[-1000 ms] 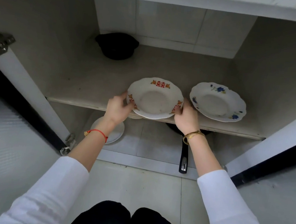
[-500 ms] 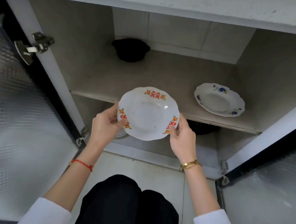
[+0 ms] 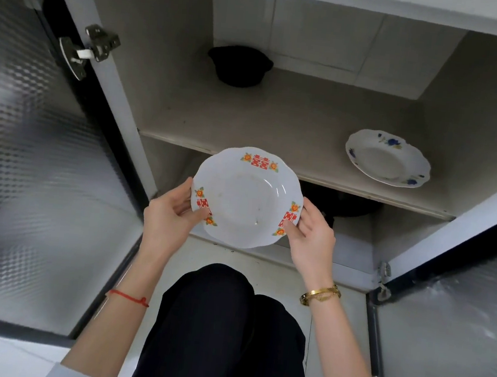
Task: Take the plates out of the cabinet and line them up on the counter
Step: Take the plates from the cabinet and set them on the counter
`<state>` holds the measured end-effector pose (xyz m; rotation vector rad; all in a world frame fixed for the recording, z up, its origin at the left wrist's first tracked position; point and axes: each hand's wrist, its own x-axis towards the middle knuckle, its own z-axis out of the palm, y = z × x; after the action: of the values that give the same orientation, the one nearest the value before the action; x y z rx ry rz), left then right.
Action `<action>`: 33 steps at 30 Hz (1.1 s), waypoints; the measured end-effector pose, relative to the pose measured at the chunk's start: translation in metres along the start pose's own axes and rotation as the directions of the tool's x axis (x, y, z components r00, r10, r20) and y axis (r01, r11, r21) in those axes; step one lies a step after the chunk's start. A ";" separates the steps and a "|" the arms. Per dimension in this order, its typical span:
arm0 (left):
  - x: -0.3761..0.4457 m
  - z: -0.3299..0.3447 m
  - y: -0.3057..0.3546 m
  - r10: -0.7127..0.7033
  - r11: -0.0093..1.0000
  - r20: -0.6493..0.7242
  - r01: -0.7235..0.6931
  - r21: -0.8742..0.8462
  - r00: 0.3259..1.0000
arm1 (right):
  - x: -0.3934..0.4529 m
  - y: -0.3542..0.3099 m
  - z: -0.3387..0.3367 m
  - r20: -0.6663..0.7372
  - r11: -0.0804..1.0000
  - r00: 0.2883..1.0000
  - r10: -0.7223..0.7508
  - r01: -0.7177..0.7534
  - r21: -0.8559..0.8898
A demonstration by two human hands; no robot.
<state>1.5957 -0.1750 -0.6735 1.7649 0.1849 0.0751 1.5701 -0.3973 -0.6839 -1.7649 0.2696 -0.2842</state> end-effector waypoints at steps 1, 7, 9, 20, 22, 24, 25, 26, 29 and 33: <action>0.000 -0.002 -0.002 -0.003 1.000 0.001 0.003 -0.003 1.000 | -0.001 0.002 0.002 0.005 1.000 1.000 0.007 -0.007 0.007; 0.000 -0.012 -0.022 -0.036 0.999 -0.045 0.035 -0.011 0.998 | -0.001 0.012 0.021 0.032 1.000 0.999 0.027 -0.027 -0.001; 0.000 -0.016 -0.025 -0.056 0.998 -0.063 0.056 -0.010 0.996 | -0.001 0.014 0.027 0.042 0.999 0.998 0.044 -0.044 0.001; -0.035 -0.052 0.056 -0.206 0.975 -0.116 0.214 0.061 0.972 | -0.031 -0.079 0.023 0.073 0.980 0.977 0.198 -0.197 -0.028; -0.050 -0.064 0.086 -0.237 0.967 -0.116 0.246 0.070 0.965 | -0.042 -0.110 0.014 0.084 0.977 0.974 0.212 -0.210 -0.035; -0.067 -0.077 0.118 -0.255 0.960 -0.120 0.265 0.086 0.960 | -0.054 -0.143 0.007 0.090 0.973 0.969 0.229 -0.226 -0.038; -0.075 -0.083 0.135 -0.258 0.959 -0.127 0.270 0.089 0.958 | -0.060 -0.160 0.003 0.094 0.971 0.967 0.237 -0.234 -0.039; -0.084 -0.090 0.152 -0.255 0.959 -0.133 0.268 0.092 0.958 | -0.066 -0.177 -0.001 0.101 0.970 0.965 0.241 -0.238 -0.043; -0.108 -0.109 0.210 -0.251 0.958 -0.129 0.265 0.109 0.959 | -0.084 -0.229 -0.015 0.112 0.965 0.959 0.260 -0.256 -0.050; -0.134 -0.134 0.281 -0.272 0.954 -0.130 0.284 0.094 0.954 | -0.105 -0.300 -0.035 0.142 0.966 0.956 0.256 -0.249 -0.062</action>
<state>1.4663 -0.1213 -0.3650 1.8297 0.5299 -0.0383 1.4681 -0.3322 -0.3876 -1.7623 0.3915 0.0383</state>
